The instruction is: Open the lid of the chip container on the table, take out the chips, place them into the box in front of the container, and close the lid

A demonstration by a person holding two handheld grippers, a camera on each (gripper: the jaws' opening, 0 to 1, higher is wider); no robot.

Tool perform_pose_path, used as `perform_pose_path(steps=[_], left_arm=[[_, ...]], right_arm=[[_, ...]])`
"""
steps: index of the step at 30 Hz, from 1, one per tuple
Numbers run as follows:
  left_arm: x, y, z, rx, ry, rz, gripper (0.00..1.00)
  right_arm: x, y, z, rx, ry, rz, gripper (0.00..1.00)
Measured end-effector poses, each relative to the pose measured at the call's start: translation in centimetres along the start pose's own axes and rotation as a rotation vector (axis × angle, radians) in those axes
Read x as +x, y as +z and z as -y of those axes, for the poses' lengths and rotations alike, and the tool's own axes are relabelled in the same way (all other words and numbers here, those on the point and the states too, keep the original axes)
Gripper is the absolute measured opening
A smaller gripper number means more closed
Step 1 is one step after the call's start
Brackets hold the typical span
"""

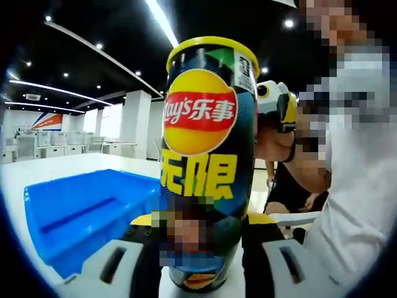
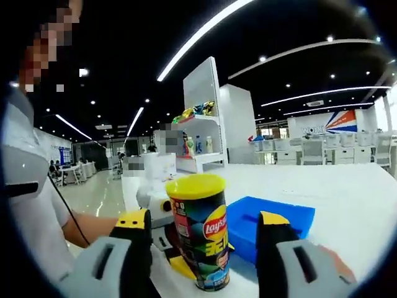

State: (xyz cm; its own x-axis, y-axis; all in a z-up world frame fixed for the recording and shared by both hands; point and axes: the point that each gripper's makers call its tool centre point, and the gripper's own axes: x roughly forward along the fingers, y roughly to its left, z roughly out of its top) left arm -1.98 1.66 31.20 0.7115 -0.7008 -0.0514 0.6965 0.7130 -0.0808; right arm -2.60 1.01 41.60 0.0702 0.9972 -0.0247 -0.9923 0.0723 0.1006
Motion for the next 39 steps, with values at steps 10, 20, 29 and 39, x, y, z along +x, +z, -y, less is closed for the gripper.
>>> perform_pose_path(steps=[10,20,29,39], left_arm=[[0.0,0.0,0.1,-0.001,-0.004,0.005,0.5],[0.0,0.0,0.1,0.0,-0.006,0.016,0.5],[0.2,0.0,0.0,0.001,-0.005,0.01,0.5],[0.2,0.0,0.0,0.007,-0.004,0.003,0.5]], right_arm=[[1.7,0.7,-1.2,-0.046,-0.015,0.013,0.73],[2.7,1.6,-1.5,-0.12,-0.048,0.028,0.68],[3.5,2.3,-1.1,-0.132,-0.096,0.049,0.64],[4.2,2.3,-1.2,-0.195,-0.161,0.039,0.56]])
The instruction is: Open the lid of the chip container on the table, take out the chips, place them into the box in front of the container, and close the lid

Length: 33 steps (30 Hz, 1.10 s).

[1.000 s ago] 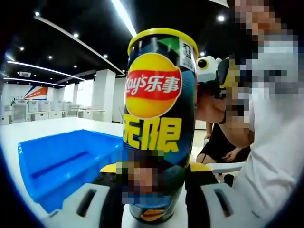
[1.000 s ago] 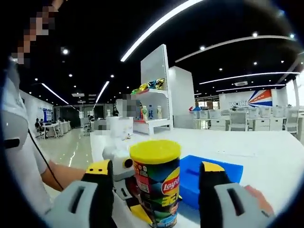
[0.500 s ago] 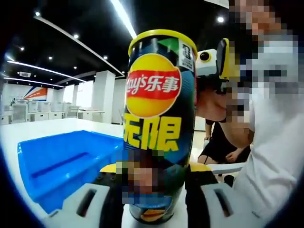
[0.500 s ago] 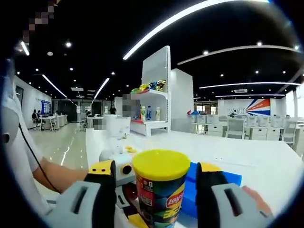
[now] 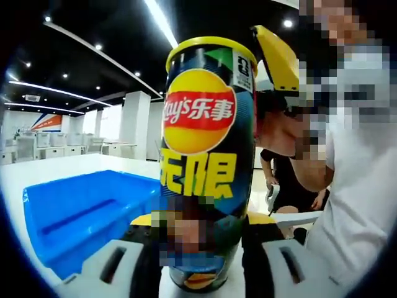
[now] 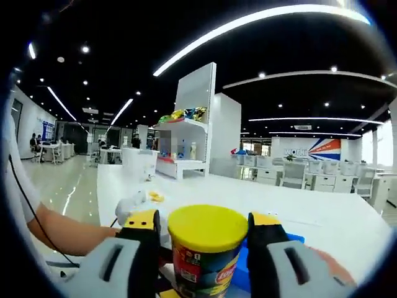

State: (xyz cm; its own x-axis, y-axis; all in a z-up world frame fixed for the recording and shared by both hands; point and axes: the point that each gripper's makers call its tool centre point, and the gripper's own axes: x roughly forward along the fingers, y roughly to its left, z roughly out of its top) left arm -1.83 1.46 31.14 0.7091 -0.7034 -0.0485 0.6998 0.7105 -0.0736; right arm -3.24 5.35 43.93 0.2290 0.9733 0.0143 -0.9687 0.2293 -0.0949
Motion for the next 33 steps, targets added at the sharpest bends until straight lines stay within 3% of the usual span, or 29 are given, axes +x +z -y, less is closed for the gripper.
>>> perform_pose_path(steps=[11,13,26,33], left_arm=[[-0.08,-0.06,-0.04,0.005,0.001,-0.007,0.5],[-0.09,-0.06,-0.05,0.006,0.001,-0.008,0.5],[-0.12,-0.06,-0.06,0.013,0.004,-0.012,0.5],[-0.14,-0.07,-0.04,0.022,0.004,-0.015,0.5]], right_arm=[[0.49,-0.48,0.28,-0.044,-0.029,-0.005,0.55],[0.51,-0.32,0.45,-0.012,-0.027,0.007,0.54],[0.43,-0.16,0.52,-0.009,-0.039,0.043,0.51],[0.42,-0.17,0.5,0.014,-0.048,0.03,0.48]])
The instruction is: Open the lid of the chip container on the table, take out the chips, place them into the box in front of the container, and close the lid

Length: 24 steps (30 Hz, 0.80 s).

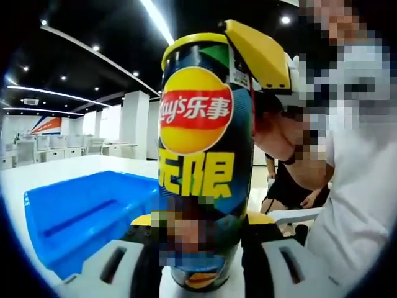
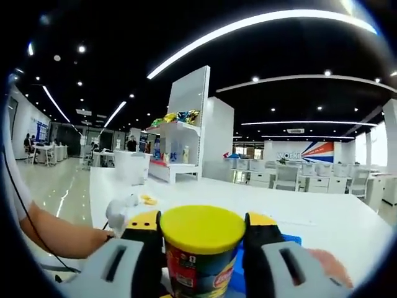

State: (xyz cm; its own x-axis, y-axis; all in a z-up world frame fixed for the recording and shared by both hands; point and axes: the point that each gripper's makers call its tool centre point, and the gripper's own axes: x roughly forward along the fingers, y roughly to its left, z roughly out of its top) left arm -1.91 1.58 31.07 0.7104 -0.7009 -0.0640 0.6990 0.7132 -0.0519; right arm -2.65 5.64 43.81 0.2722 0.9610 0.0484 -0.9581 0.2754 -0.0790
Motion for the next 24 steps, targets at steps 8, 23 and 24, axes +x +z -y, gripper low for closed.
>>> perform_pose_path(steps=[8,23,24], left_arm=[[0.12,-0.07,0.12,0.012,0.0,-0.006,0.49],[0.06,-0.07,-0.02,0.025,0.022,-0.009,0.49],[0.07,-0.09,-0.03,0.024,0.021,-0.009,0.49]], right_arm=[[-0.25,-0.07,0.02,0.041,-0.002,-0.015,0.46],[-0.04,0.17,-0.12,0.117,0.018,-0.031,0.44],[-0.06,0.12,-0.11,0.116,0.018,-0.031,0.44]])
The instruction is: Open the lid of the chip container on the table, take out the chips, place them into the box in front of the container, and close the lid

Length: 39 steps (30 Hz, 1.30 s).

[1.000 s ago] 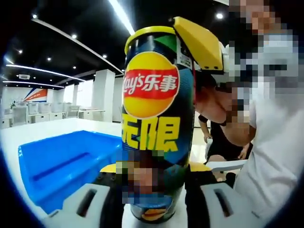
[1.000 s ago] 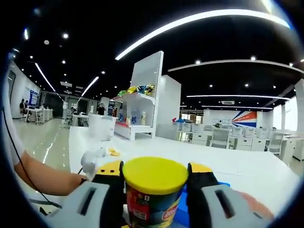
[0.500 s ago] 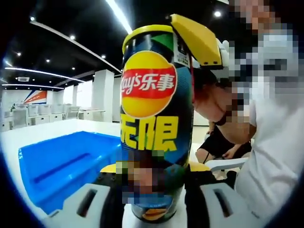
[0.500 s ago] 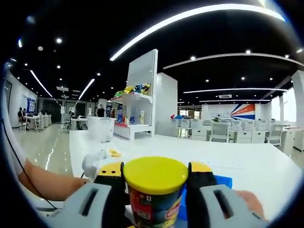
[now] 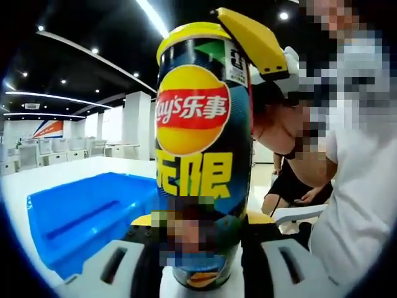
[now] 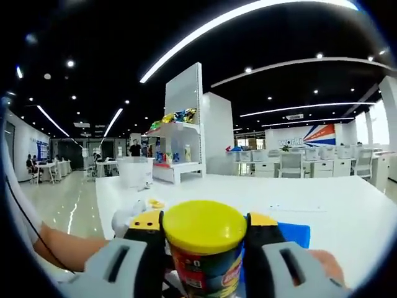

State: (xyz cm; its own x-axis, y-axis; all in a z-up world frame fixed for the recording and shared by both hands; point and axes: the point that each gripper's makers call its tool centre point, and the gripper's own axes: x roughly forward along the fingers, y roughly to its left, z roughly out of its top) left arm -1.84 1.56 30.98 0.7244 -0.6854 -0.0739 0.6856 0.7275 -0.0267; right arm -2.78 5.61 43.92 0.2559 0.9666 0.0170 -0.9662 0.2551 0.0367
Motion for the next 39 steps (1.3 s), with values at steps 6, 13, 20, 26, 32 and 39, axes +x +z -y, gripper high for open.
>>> perform_pose_path(steps=[6,13,20,26,32,39], left_arm=[[0.1,0.0,0.1,-0.003,-0.015,0.003,0.49],[0.2,0.0,0.2,-0.007,-0.026,0.007,0.49],[0.3,0.0,0.2,-0.006,-0.022,0.009,0.49],[0.3,0.0,0.2,-0.01,-0.019,0.005,0.5],[0.2,0.0,0.2,-0.01,-0.014,0.007,0.5],[0.2,0.0,0.2,-0.012,-0.012,0.017,0.5]], right_arm=[[-0.3,0.1,0.2,-0.013,0.006,0.015,0.46],[-0.6,0.5,0.2,-0.028,0.011,0.053,0.46],[-1.7,2.8,1.3,-0.052,-0.015,0.132,0.46],[-3.9,3.8,4.9,-0.056,-0.087,0.159,0.46],[-6.1,3.2,9.5,-0.076,-0.197,0.144,0.47],[-9.1,0.4,14.7,-0.069,-0.306,0.076,0.47]])
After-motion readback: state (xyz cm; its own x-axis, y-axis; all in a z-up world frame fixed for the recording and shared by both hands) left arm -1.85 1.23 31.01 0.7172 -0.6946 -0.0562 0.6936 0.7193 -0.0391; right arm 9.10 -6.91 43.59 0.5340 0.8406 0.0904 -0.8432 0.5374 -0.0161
